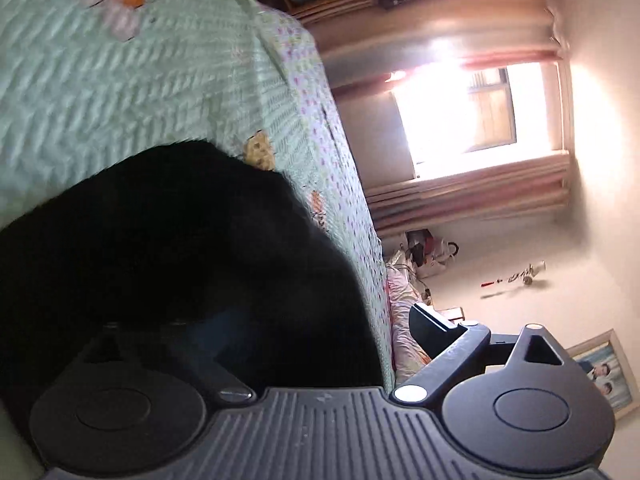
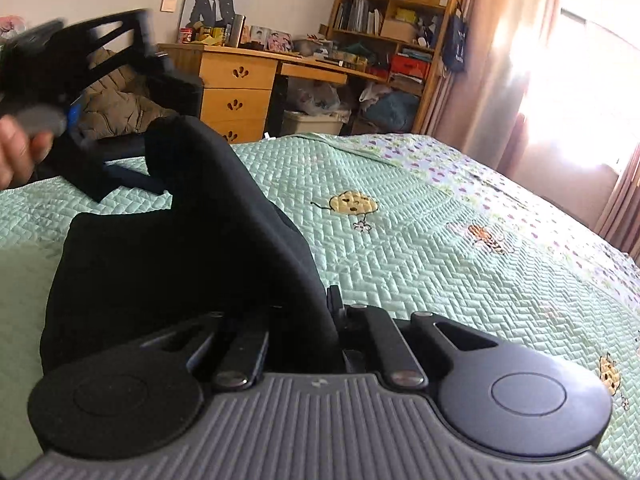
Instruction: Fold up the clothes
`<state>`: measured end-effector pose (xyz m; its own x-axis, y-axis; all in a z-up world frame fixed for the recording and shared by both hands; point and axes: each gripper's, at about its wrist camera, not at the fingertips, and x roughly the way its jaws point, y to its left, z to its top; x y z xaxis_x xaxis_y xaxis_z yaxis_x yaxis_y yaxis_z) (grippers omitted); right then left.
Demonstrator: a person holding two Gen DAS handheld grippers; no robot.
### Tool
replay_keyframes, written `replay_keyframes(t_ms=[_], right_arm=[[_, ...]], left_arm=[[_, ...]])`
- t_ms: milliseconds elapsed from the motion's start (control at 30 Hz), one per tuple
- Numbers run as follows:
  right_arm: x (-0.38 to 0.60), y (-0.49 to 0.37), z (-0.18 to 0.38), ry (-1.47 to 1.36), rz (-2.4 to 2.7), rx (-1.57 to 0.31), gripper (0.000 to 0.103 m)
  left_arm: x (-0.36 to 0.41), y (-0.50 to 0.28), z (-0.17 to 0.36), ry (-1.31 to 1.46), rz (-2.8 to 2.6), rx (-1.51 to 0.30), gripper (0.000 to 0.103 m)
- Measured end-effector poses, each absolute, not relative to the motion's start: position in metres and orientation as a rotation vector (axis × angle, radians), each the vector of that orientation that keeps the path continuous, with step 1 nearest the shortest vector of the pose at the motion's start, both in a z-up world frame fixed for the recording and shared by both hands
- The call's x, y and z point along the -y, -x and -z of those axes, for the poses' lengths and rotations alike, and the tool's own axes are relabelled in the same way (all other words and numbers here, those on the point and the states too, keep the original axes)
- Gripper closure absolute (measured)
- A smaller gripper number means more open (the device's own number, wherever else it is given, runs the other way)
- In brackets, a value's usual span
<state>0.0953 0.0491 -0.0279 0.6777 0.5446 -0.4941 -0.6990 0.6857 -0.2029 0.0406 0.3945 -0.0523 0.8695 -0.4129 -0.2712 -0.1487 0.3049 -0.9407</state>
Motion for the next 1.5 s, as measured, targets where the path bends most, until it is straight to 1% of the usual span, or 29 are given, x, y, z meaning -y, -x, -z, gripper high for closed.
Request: replay_keyframes(t_ms=[133, 267, 500, 767, 833, 867, 933, 967, 1000, 1033, 1100, 1200, 1300, 1400, 1500], right_arm=[[-0.053, -0.099, 0.029, 0.397, -0.716, -0.428, 0.095], [-0.055, -0.103, 0.032, 0.374, -0.717, -0.442, 0.095], [-0.054, -0.099, 0.044, 0.353, -0.721, -0.464, 0.095], [-0.063, -0.084, 0.051, 0.396, -0.738, -0.454, 0.095], [-0.064, -0.079, 0.051, 0.42, -0.743, -0.441, 0.095], [-0.065, -0.077, 0.052, 0.432, -0.746, -0.433, 0.095], [-0.065, -0.074, 0.052, 0.451, -0.75, -0.421, 0.094], [-0.065, -0.073, 0.053, 0.461, -0.752, -0.415, 0.094], [-0.065, -0.072, 0.053, 0.471, -0.753, -0.409, 0.094], [-0.064, -0.072, 0.053, 0.478, -0.75, -0.404, 0.094], [-0.063, -0.073, 0.052, 0.483, -0.744, -0.399, 0.094], [-0.062, -0.072, 0.051, 0.511, -0.737, -0.372, 0.095], [-0.057, -0.073, 0.037, 0.508, -0.736, -0.343, 0.095], [-0.046, -0.073, 0.012, 0.45, -0.752, -0.325, 0.095], [-0.041, -0.069, 0.004, 0.416, -0.789, -0.338, 0.094]], left_arm=[[-0.402, -0.016, 0.079, 1.379, 0.165, -0.457, 0.009], [-0.417, -0.002, 0.093, 1.445, 0.086, -0.38, 0.005], [-0.424, -0.019, 0.089, 1.454, 0.087, -0.38, 0.001], [-0.42, -0.035, 0.085, 1.443, 0.042, -0.419, 0.001], [-0.42, -0.036, 0.086, 1.431, 0.022, -0.43, 0.003], [-0.42, -0.039, 0.085, 1.418, 0.008, -0.441, 0.006], [-0.42, -0.046, 0.082, 1.381, -0.021, -0.476, 0.016], [-0.419, -0.05, 0.081, 1.358, -0.036, -0.501, 0.029], [-0.42, -0.053, 0.08, 1.328, -0.041, -0.528, 0.05], [-0.422, -0.056, 0.079, 1.297, -0.045, -0.554, 0.057], [-0.422, -0.061, 0.073, 1.217, -0.044, -0.582, 0.066], [-0.417, -0.063, 0.047, 1.056, -0.038, -0.589, 0.07], [-0.407, -0.057, 0.008, 0.889, 0.0, -0.571, 0.07], [-0.401, -0.051, -0.026, 0.782, 0.048, -0.581, 0.07], [-0.4, -0.041, -0.033, 0.744, 0.059, -0.616, 0.069]])
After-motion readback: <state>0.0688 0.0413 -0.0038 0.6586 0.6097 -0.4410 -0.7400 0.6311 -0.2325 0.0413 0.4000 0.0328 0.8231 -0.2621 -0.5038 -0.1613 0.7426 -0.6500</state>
